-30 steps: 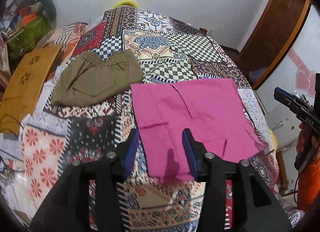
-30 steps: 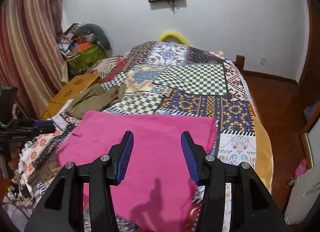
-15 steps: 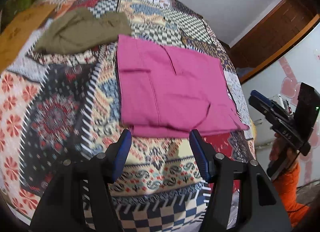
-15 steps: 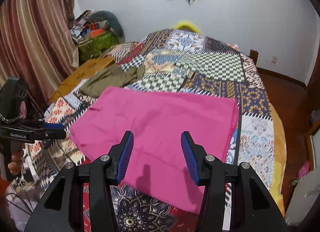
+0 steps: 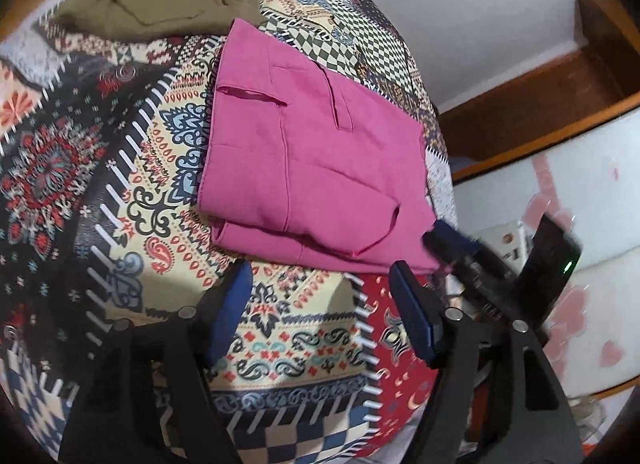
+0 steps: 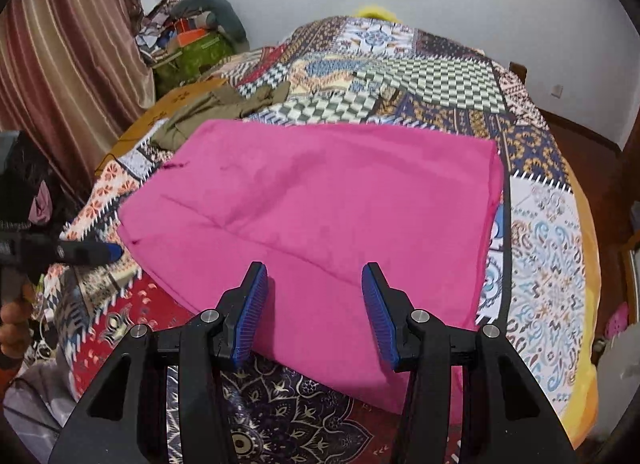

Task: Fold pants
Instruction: 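Move the left gripper to the trousers' side edge and close it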

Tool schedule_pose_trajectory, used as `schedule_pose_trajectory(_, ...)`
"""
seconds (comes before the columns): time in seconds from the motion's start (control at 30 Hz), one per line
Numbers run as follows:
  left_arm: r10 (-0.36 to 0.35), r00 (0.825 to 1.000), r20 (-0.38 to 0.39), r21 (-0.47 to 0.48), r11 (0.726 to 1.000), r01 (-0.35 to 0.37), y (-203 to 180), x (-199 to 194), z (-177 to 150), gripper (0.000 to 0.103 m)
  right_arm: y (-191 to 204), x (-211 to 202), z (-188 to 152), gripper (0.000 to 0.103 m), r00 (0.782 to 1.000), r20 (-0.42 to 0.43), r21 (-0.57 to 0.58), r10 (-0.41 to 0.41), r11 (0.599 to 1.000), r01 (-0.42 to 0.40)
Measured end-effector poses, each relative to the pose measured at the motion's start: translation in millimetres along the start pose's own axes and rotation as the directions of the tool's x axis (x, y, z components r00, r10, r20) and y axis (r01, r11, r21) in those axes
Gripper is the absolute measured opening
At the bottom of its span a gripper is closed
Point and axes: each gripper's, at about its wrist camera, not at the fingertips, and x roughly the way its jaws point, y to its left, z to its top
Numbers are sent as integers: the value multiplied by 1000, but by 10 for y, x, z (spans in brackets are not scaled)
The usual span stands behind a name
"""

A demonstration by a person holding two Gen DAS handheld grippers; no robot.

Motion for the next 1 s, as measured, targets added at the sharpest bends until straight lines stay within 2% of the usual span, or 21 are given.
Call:
schedule_pose_trajectory(0.1, -11, 1000, -2, -21, 1000, 11, 8, 16, 51, 71, 4, 26, -25, 45, 1000, -2, -1, 4, 1000, -4)
schedule_pose_trajectory(0.27, 16, 1000, 3, -15, 1000, -16, -46, 88, 98, 71, -26, 42, -46, 45, 1000, -10, 11, 28, 1000, -28)
schedule_pose_trajectory(0.53, 108, 994, 25, 50, 993, -109, -172, 257, 224, 71, -40, 65, -31, 45, 999, -21, 19, 44, 999, -43)
schedule_pose_trajectory(0.77, 130, 990, 56, 18, 991, -131, -146, 367, 424, 71, -62, 80, -30, 45, 998, -25, 25, 57, 998, -56)
schedule_pose_trajectory(0.9, 236, 967, 97, 113, 962, -247, -267, 446, 466, 60, -65, 86, -28, 45, 998, -26, 27, 61, 998, -61)
schedule_pose_trajectory(1.0, 278, 953, 118, 145, 945, -293, -308, 460, 469, 48, -81, 89, -29, 45, 997, -26, 31, 67, 997, -66)
